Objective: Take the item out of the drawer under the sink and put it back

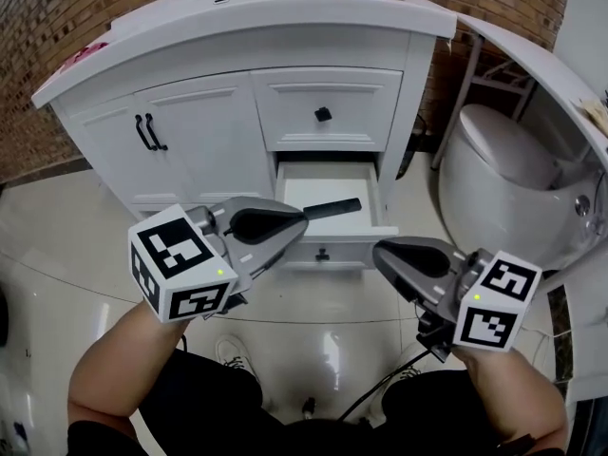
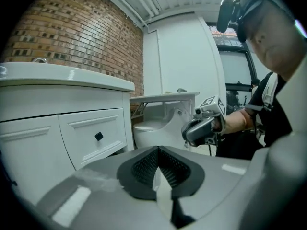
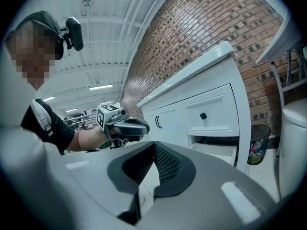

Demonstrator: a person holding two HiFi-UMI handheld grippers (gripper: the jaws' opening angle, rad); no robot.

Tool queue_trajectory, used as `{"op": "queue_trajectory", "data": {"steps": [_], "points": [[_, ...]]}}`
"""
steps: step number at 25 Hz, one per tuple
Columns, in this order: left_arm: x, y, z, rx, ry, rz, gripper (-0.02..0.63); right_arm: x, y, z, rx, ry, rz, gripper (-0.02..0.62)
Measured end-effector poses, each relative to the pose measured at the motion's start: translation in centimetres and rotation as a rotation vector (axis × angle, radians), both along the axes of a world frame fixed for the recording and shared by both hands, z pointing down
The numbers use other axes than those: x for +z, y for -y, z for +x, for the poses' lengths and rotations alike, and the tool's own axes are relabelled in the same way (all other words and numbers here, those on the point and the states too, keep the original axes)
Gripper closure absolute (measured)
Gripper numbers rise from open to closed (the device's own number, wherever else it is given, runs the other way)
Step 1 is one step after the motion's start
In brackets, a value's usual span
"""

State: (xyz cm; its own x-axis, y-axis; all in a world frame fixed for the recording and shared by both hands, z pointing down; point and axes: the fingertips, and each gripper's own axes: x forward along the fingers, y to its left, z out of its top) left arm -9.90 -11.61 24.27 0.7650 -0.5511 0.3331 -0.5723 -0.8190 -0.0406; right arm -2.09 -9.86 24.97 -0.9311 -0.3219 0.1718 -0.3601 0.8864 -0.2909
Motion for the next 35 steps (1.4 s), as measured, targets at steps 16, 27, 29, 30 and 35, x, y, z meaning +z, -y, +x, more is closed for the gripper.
{"op": "queue_trajectory", "data": {"steps": [16,27,29,30,35], "points": [[2.3,-5.7,0.8,0.010,-0.119,-0.045,0.600,1.2,-1.4,0.4,0.001,-0.026,-0.040,0.588],[0.7,-4.7,-0.9,-0.015,-0.238,-0.079,0.600,2.0,-3.0,-0.6,-0.046,-0.035,-0.065,0.589],[1.0,-4.8,-1.0,-0.017,-0.228,-0.085,0.600,2.2,-2.7,-0.4,-0.040,-0.034,-0.073,0.589],[1.2,-4.9,-1.0,-0.016,-0.218,-0.085,0.600,2.3,-2.5,-0.2,-0.035,-0.032,-0.082,0.589],[1.8,-5.3,-0.4,-0.001,-0.187,-0.082,0.600,2.0,-2.2,0.0,-0.027,-0.020,-0.089,0.589]]}}
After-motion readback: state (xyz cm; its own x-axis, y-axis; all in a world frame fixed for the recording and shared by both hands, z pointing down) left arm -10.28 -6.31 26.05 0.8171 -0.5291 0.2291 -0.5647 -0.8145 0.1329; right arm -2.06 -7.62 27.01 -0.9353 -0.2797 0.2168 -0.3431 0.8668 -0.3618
